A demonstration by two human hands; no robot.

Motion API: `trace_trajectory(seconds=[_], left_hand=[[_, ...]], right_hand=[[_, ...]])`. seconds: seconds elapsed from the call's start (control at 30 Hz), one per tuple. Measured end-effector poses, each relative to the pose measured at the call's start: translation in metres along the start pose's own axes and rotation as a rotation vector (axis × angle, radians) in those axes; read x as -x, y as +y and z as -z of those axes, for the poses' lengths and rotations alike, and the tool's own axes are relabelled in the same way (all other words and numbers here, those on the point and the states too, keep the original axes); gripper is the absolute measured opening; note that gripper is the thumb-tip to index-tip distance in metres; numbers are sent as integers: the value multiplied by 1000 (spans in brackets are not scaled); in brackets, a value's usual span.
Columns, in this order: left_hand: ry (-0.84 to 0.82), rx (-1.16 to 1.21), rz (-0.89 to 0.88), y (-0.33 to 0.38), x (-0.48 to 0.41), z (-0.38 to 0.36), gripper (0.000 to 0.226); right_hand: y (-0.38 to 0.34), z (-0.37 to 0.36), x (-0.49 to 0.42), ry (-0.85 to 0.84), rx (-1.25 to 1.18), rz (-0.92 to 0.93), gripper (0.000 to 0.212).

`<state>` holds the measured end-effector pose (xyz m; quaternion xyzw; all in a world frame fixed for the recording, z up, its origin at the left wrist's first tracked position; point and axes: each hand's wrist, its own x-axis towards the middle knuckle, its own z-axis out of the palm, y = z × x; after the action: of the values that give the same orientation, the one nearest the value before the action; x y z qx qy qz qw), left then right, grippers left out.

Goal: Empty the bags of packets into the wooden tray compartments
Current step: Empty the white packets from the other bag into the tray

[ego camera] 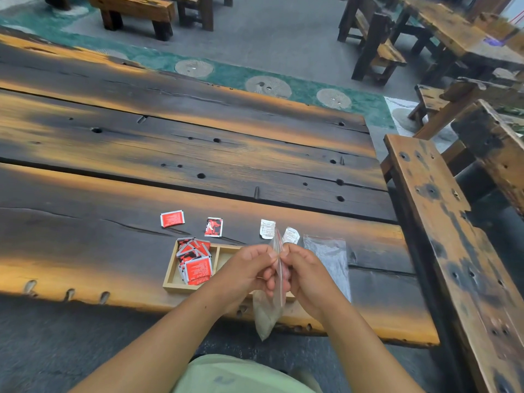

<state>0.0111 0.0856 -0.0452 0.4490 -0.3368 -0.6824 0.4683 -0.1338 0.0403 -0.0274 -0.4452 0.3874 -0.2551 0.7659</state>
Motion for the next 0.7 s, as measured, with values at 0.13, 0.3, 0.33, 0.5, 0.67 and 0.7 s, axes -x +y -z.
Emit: trace_trajectory(seconds=[0.13, 0.3, 0.33, 0.5, 0.67, 0.7], left_hand=[[-10, 65, -42, 7, -3, 0, 25], [-3, 165, -45, 4, -11, 6, 20], [6, 132, -49, 4, -12, 7, 24], [26, 64, -61, 5, -14, 7, 25], [69, 16, -64, 14, -14, 15, 25], [76, 1, -60, 16, -14, 17, 25]], right_hand=[[-6, -1, -5, -24, -27, 51, 25], [-4, -1, -7, -27, -171, 64, 24], [-4, -1, -7, -34, -181, 65, 23], [-6, 2, -9, 3, -88, 63, 24], [-12, 12, -10, 126, 117, 91, 21], [-14, 14, -10, 131, 137, 100, 19]])
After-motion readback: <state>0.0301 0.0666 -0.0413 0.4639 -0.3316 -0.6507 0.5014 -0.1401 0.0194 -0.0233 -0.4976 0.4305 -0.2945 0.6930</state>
